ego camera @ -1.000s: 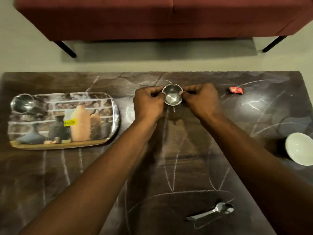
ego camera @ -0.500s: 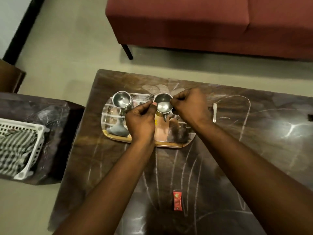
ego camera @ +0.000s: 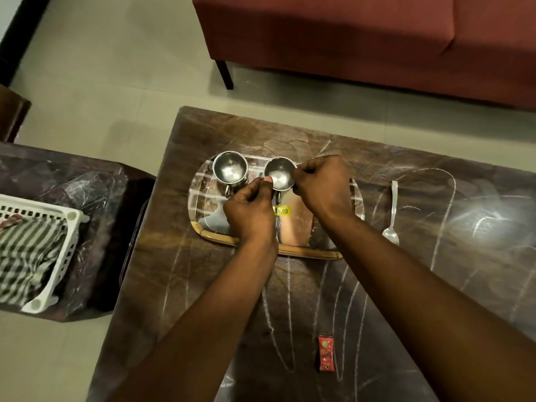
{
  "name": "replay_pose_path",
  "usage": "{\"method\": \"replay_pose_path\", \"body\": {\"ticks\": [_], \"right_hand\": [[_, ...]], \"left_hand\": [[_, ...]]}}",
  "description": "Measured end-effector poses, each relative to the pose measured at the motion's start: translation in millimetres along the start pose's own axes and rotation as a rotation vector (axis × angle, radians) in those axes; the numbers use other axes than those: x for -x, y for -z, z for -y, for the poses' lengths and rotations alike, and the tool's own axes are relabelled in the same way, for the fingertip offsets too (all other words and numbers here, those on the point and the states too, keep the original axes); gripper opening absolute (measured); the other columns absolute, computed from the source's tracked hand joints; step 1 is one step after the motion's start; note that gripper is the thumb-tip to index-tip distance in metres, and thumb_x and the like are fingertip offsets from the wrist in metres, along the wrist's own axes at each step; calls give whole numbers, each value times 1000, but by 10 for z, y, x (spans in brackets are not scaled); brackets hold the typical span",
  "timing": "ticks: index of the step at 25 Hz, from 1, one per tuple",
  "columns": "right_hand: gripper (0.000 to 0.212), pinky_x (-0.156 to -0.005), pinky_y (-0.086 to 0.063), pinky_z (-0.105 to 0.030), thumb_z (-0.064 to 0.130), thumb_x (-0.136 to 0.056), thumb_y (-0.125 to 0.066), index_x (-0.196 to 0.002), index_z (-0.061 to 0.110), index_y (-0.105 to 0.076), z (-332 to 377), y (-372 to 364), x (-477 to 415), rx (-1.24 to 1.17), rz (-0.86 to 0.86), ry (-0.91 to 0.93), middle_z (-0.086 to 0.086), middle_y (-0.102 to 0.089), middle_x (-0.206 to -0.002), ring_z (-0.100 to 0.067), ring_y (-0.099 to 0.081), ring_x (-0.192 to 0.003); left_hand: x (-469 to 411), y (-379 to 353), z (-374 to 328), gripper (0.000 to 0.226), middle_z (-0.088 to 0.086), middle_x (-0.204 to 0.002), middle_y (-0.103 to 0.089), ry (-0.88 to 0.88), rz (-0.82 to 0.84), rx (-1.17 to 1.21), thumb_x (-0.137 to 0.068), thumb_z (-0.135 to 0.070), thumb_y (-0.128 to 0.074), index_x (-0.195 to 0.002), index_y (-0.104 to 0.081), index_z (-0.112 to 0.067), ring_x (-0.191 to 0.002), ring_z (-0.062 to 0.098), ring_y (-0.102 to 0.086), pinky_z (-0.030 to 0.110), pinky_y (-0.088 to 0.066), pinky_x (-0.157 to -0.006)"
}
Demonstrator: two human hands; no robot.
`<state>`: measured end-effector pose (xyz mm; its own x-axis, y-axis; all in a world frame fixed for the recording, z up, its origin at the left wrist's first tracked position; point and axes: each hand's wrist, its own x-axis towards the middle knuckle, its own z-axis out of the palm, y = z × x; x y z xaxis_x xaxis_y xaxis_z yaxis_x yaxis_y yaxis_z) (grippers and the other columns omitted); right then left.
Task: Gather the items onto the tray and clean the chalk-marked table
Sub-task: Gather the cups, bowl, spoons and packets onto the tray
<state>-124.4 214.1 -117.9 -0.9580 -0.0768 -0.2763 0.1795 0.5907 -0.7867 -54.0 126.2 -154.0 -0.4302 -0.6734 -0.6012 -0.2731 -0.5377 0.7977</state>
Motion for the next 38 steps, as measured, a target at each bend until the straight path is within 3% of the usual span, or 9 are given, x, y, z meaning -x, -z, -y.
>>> {"method": "replay_pose_path", "body": {"ticks": [5, 11, 17, 21, 23, 29, 31, 35, 38], "right_hand": [[26, -57, -47, -23, 13, -81, -68, -56, 13, -75, -5, -63, -15, 16, -31, -23, -1, -69, -53, -15, -67, -51], [23, -62, -63, -42, 12, -82, -69, -61, 9, -78, -20, -75, -34, 25, -22, 1, -8, -72, -56, -24, -72, -56], [21, -72, -65, -43, 21, -89, -76, -71, 11, -82, -78, -83, -59, -37, -9, -48, -2, -75, -62, -18, -76, -63], [31, -79, -66, -46, 47, -86, -76, -88, 17, -84, -194, 31, -38, -98, -33, -120, -2, -81, -78, -21, -79, -75], [25, -77, -67, -50, 45, -85, -75, -85, 21, -83, -296, 224, 27, -120, -27, -130, -1, -81, -77, -21, -80, -73], [13, -79, -67, -53, 20, -94, -75, -82, 21, -79, -1032, 1328, 477, -251, -104, -279, -2, -81, -76, -25, -80, -77], [17, -75, -65, -47, 13, -97, -74, -80, 14, -77, -1358, 1779, 716, -333, -166, -354, -4, -78, -73, -28, -77, -77], [17, -57, -60, -30, 5, -99, -71, -82, 5, -72, -1987, 2547, 1210, -396, -279, -471, -10, -71, -68, -31, -69, -71], [13, -58, -59, -27, 6, -100, -71, -88, 1, -72, -2485, 3040, 1567, -414, -355, -558, -19, -70, -78, -27, -68, -69]], "left_hand": [[-72, -24, 66, 26, 20, -107, -84, 45, -36, 48, -92, -12, -82, -113, -81, 4, -109, 38, -80, 57, -63, -101], [-75, -77, 44, 24, 20, -103, -84, 53, -73, 69, -96, -13, -79, -112, -81, 5, -104, 39, -80, 56, -64, -97], [1, -97, -18, 9, 18, -100, -83, 16, -94, 49, -97, -12, -76, -91, -83, -9, -104, 38, -80, 58, -63, -98], [218, -29, 11, 14, 6, -94, -80, -150, -171, -15, -92, -10, -79, -105, -78, -4, -84, 15, -74, 35, -63, -83], [452, -35, 74, 14, 1, -93, -72, -227, -172, -82, -91, -6, -79, -102, -73, -14, -81, 12, -67, 24, -55, -77], [986, -304, 371, 27, 4, -90, -65, -328, 76, -266, -87, 1, -77, -93, -69, -23, -73, 7, -58, 23, -50, -70], [1169, -455, 479, 23, 1, -83, -68, -316, 187, -329, -87, 3, -75, -93, -71, -18, -64, 1, -57, 21, -49, -65], [1507, -782, 771, 24, -3, -86, -75, -291, 365, -443, -86, 0, -75, -88, -73, -24, -79, 13, -68, 32, -58, -81], [1883, -1037, 1077, 23, 1, -88, -74, -199, 493, -506, -90, -2, -75, -89, -73, -25, -77, 17, -68, 28, -60, -63]]}}
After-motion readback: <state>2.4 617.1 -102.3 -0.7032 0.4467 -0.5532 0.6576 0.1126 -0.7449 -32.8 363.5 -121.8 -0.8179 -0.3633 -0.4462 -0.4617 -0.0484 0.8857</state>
